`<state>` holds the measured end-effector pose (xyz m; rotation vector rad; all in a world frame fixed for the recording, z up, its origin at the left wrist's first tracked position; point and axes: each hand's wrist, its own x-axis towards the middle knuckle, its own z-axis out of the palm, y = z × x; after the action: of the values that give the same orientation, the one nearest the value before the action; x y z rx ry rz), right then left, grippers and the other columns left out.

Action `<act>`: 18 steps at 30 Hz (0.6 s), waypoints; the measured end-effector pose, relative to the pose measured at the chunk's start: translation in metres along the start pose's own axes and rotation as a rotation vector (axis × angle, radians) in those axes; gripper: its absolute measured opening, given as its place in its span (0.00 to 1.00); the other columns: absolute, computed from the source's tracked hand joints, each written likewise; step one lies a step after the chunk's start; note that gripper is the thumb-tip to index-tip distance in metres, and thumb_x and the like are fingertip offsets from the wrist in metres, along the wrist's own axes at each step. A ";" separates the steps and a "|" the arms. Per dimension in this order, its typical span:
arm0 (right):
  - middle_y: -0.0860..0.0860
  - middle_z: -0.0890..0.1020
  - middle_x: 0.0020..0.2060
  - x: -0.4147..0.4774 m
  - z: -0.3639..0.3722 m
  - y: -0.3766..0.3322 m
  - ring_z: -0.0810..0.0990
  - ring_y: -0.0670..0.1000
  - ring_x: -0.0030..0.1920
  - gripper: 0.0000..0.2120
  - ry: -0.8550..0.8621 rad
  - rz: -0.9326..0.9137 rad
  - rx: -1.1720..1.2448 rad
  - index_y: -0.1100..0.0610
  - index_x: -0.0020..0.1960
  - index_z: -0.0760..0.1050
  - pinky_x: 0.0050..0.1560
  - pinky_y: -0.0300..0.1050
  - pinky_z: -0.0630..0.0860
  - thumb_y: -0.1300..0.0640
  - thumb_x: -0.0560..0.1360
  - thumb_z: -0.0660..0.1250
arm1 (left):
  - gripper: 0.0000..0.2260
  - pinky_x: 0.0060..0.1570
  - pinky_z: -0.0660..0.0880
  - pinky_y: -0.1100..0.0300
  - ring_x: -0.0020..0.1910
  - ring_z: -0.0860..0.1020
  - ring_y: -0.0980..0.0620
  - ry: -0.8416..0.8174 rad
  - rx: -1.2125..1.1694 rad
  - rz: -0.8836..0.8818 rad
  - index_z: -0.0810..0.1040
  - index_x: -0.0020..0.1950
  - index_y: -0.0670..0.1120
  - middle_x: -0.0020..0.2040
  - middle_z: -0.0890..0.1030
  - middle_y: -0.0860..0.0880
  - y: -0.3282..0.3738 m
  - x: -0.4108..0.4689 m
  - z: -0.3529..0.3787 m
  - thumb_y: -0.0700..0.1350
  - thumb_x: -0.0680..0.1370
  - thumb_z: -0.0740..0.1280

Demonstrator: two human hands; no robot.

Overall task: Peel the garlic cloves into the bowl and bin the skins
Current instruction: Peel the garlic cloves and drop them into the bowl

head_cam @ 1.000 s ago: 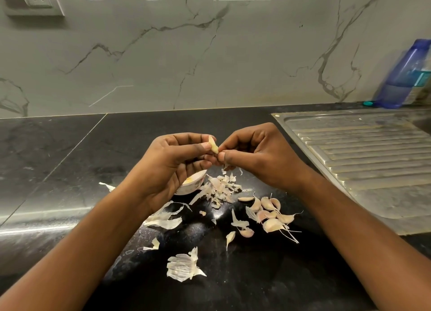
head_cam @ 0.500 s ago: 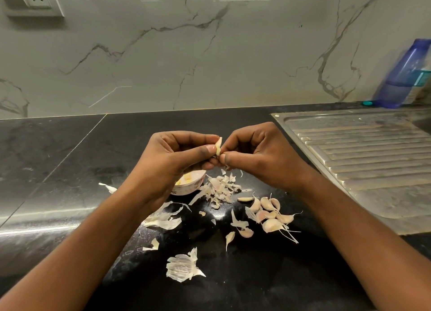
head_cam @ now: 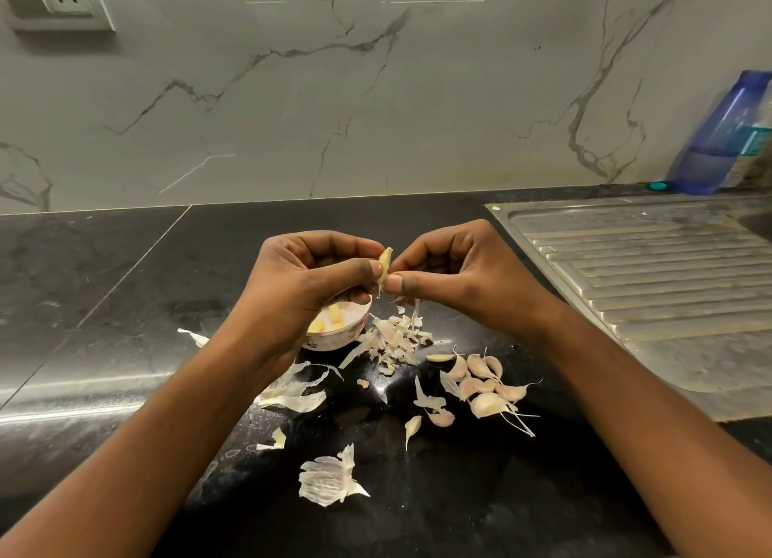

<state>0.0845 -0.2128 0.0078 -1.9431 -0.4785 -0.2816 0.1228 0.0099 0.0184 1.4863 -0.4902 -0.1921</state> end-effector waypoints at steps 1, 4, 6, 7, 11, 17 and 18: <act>0.55 0.89 0.45 0.000 -0.001 0.000 0.89 0.54 0.45 0.07 0.007 0.014 0.021 0.64 0.54 0.85 0.49 0.45 0.86 0.62 0.77 0.76 | 0.13 0.43 0.83 0.60 0.41 0.85 0.48 -0.006 0.007 0.000 0.87 0.51 0.40 0.46 0.88 0.40 0.000 0.000 0.000 0.42 0.68 0.76; 0.56 0.89 0.45 0.001 -0.002 0.000 0.88 0.54 0.45 0.07 0.012 0.060 0.068 0.65 0.55 0.85 0.48 0.46 0.86 0.62 0.80 0.73 | 0.13 0.44 0.83 0.60 0.42 0.85 0.47 -0.023 0.016 0.001 0.87 0.52 0.40 0.46 0.88 0.39 -0.001 0.001 -0.001 0.42 0.69 0.76; 0.56 0.89 0.45 0.002 -0.002 0.000 0.88 0.54 0.44 0.07 0.017 0.083 0.080 0.65 0.55 0.85 0.47 0.45 0.85 0.63 0.80 0.72 | 0.14 0.44 0.83 0.59 0.42 0.85 0.46 -0.033 0.034 0.013 0.87 0.53 0.40 0.47 0.88 0.39 -0.001 0.000 -0.001 0.42 0.69 0.76; 0.56 0.89 0.45 0.002 -0.001 0.000 0.88 0.54 0.44 0.06 0.018 0.093 0.081 0.64 0.55 0.85 0.47 0.44 0.85 0.62 0.80 0.72 | 0.14 0.45 0.84 0.59 0.42 0.85 0.46 -0.037 0.048 0.022 0.87 0.53 0.40 0.46 0.88 0.39 -0.001 0.000 0.000 0.42 0.69 0.75; 0.56 0.89 0.44 0.002 -0.001 0.001 0.88 0.53 0.42 0.05 0.040 0.104 0.069 0.63 0.53 0.85 0.46 0.43 0.85 0.62 0.80 0.73 | 0.08 0.47 0.84 0.60 0.45 0.87 0.46 -0.040 0.116 0.052 0.87 0.53 0.42 0.46 0.89 0.43 -0.001 -0.001 0.002 0.38 0.74 0.74; 0.56 0.89 0.42 0.002 0.000 0.001 0.89 0.53 0.41 0.05 0.061 0.083 0.045 0.64 0.53 0.86 0.45 0.41 0.84 0.63 0.79 0.73 | 0.07 0.47 0.84 0.60 0.45 0.88 0.46 -0.038 0.125 0.071 0.87 0.52 0.42 0.46 0.89 0.43 0.000 -0.002 0.003 0.35 0.76 0.73; 0.56 0.89 0.42 0.002 0.000 0.002 0.89 0.53 0.41 0.05 0.066 0.076 0.037 0.64 0.52 0.86 0.45 0.42 0.85 0.64 0.79 0.73 | 0.07 0.47 0.84 0.61 0.45 0.88 0.47 -0.039 0.125 0.072 0.87 0.53 0.41 0.45 0.89 0.43 0.000 -0.002 0.004 0.35 0.76 0.73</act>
<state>0.0873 -0.2133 0.0074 -1.9048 -0.3632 -0.2848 0.1193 0.0076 0.0178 1.5859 -0.5956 -0.1360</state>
